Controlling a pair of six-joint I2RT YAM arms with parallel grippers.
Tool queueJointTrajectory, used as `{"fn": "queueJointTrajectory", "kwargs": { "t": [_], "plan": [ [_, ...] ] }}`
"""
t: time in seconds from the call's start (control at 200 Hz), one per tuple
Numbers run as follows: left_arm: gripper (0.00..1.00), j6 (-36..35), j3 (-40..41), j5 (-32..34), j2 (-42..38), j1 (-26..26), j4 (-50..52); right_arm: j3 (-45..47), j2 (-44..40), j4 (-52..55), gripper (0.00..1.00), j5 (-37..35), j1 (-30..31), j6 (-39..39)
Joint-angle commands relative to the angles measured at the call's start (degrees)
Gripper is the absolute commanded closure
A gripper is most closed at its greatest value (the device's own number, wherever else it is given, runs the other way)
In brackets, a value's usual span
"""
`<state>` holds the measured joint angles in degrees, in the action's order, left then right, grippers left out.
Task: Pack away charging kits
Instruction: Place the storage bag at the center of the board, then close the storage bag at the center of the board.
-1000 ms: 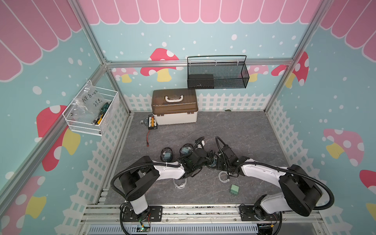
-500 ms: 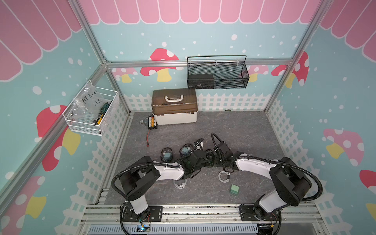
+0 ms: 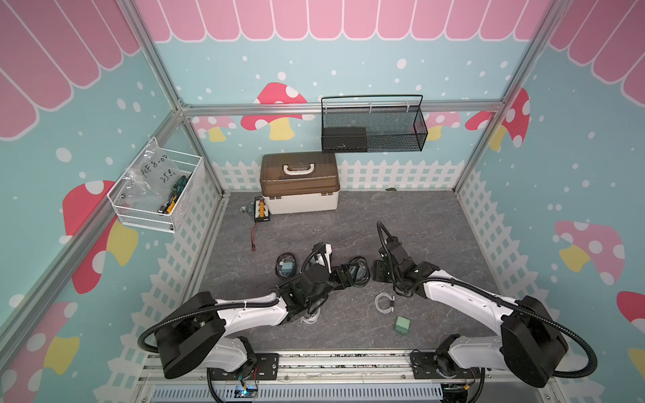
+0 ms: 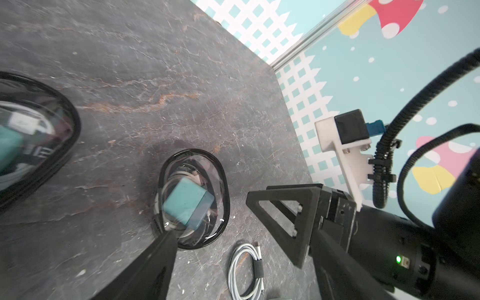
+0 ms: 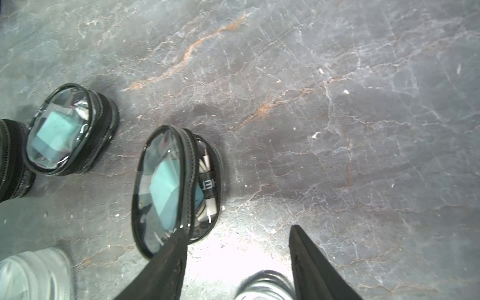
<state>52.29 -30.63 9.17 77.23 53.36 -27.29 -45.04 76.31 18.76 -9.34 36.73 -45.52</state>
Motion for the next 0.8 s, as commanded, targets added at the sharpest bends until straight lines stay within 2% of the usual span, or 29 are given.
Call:
{"fn": "queueJointTrajectory", "kwargs": {
  "t": [0.0,0.04,0.145,0.24,0.33,0.475,0.795],
  "plan": [
    [0.11,-1.61,1.1,4.29,-3.18,-0.04,3.38,-5.17,4.26,0.54,0.41,1.54,-0.15,1.66],
    [0.11,-2.2,1.56,4.21,-4.25,-0.09,3.89,-6.41,6.22,0.57,0.42,1.85,-0.15,1.58],
    [0.11,-2.91,3.57,4.57,-6.98,-0.01,3.22,-8.17,11.26,0.03,0.52,1.88,-0.03,0.92],
    [0.1,-2.81,4.19,6.32,-8.78,-0.36,5.9,-8.13,14.6,-0.96,0.7,2.83,-0.03,0.22],
    [0.09,-2.72,3.7,5.84,-8.79,-1.18,7.75,-6.82,15.5,-1.93,0.83,2.76,-0.06,-0.59],
    [0.09,-2.04,3.32,2.64,-6.7,-2.45,6.6,-4.18,14.65,-2.9,0.98,1.61,-0.04,-1.97],
    [0.1,0.06,0.21,-5.29,1.73,-4.36,2.14,1.1,13.08,-7.08,1.0,1.27,-0.15,-2.62]
  ]
}}
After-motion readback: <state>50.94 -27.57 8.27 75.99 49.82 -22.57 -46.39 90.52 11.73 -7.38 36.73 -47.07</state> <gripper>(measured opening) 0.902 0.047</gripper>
